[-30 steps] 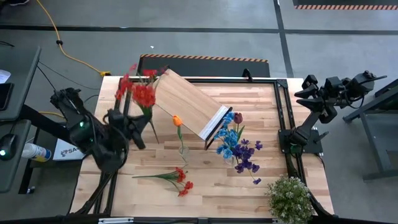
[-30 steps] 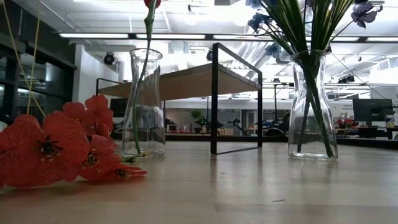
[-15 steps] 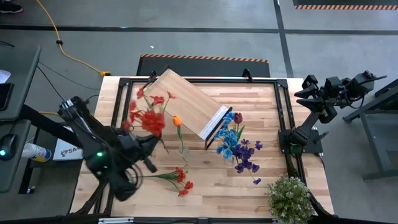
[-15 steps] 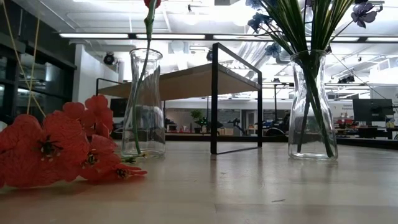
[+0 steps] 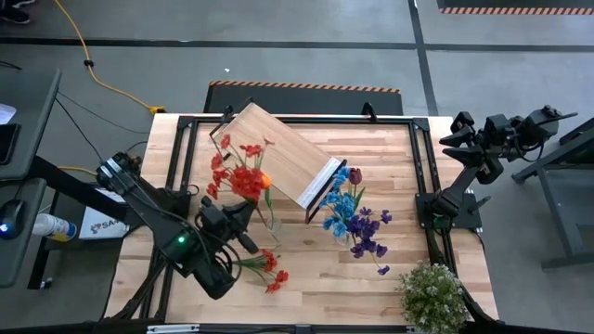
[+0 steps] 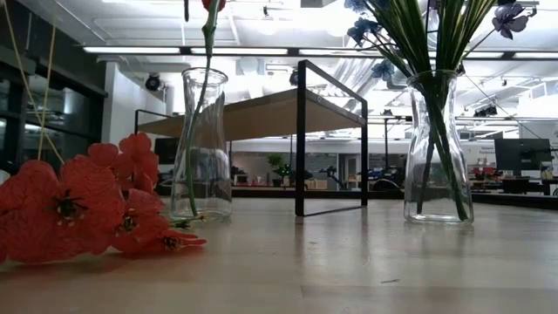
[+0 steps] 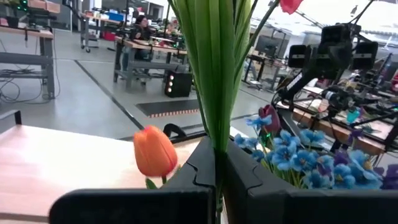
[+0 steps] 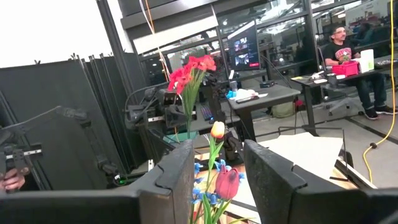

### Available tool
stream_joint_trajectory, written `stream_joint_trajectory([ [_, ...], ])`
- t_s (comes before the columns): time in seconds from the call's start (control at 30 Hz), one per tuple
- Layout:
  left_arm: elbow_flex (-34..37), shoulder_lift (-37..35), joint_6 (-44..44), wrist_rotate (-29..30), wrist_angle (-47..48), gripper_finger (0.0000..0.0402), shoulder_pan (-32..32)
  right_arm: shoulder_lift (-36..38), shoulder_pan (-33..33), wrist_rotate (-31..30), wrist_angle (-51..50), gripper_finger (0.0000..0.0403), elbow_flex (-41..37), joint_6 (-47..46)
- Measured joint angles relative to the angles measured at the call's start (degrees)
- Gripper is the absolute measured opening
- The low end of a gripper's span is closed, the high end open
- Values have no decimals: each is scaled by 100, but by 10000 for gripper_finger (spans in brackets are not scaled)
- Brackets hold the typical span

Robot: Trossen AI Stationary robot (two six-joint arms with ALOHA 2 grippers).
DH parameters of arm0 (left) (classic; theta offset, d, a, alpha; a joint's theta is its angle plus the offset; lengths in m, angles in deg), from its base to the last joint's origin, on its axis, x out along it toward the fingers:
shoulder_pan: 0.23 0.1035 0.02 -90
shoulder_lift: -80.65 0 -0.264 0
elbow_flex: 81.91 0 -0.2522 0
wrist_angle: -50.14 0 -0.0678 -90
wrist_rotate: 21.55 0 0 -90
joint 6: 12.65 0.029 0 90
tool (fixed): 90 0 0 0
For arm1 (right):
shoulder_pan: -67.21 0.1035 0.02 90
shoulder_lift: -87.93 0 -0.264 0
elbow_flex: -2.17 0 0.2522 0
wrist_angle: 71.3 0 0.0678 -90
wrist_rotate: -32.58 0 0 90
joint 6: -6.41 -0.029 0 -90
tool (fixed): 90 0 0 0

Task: Pick and place flowers into a vace then onto a shelf
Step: Put the top red flowers into the left transparent vase

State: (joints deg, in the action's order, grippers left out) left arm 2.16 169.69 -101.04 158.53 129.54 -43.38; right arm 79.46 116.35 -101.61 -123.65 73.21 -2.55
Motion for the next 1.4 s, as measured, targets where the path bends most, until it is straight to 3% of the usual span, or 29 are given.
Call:
stream_joint_trajectory([
  [0.57,25,526,-209,9,13,38,312,0,2,2,-13,130,-2,1],
  [1.4,786,563,-1022,-235,-233,40,314,0,0,2,-15,130,-1,-1],
])
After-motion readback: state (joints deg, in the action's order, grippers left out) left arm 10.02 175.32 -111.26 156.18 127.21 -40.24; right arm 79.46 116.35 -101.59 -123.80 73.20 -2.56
